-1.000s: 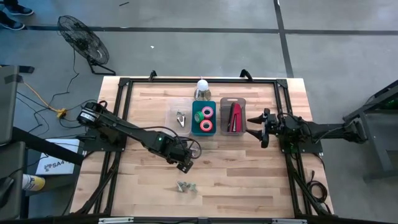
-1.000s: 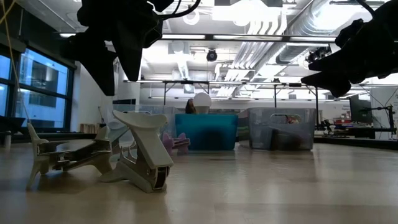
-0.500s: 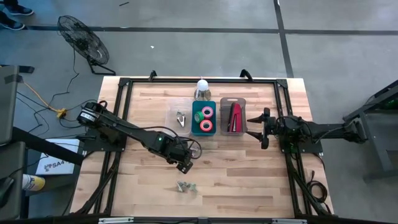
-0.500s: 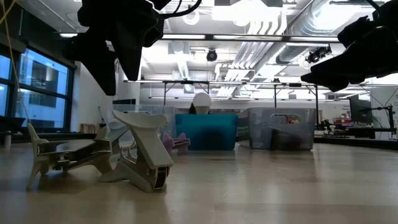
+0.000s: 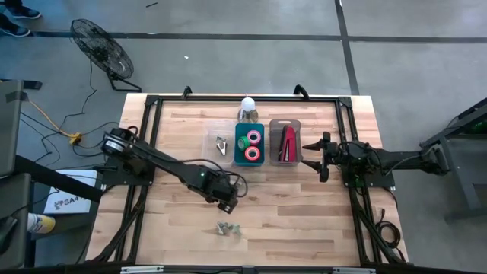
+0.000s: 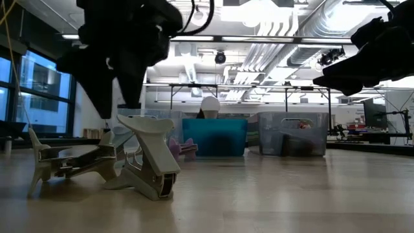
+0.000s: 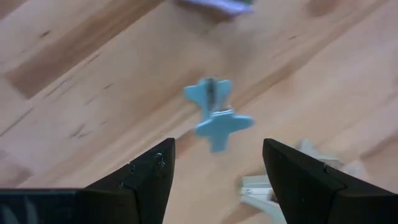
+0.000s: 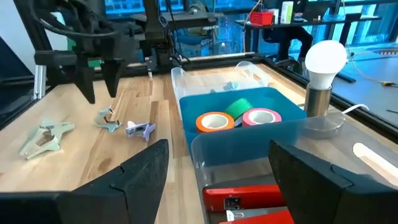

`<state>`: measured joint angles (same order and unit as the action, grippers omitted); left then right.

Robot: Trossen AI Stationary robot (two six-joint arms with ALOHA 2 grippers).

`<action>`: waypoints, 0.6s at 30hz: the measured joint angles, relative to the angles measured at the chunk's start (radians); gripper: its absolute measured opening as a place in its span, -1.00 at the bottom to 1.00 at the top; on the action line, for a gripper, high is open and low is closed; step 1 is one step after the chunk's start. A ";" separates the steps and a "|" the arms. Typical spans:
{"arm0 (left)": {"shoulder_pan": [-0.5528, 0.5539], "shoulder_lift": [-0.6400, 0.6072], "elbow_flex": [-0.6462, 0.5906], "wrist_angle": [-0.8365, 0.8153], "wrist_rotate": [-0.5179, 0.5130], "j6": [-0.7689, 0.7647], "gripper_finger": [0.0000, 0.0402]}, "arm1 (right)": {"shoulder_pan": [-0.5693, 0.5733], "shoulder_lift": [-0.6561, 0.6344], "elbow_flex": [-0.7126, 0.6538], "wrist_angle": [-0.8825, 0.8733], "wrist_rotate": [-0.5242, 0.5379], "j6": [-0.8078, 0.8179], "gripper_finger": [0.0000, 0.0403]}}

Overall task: Pick and place Stapler, Stapler remover, tape
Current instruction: Put the blue staple remover into the transparent bin

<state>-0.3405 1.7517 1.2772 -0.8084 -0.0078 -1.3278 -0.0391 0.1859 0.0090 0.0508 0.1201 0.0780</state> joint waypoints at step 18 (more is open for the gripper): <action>-0.008 0.150 0.001 0.068 0.056 0.015 0.19 | 0.000 0.016 0.000 0.005 0.000 0.000 0.33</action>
<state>-0.3485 1.9019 1.2778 -0.7409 0.0478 -1.3132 -0.0391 0.2022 0.0090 0.0562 0.1204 0.0780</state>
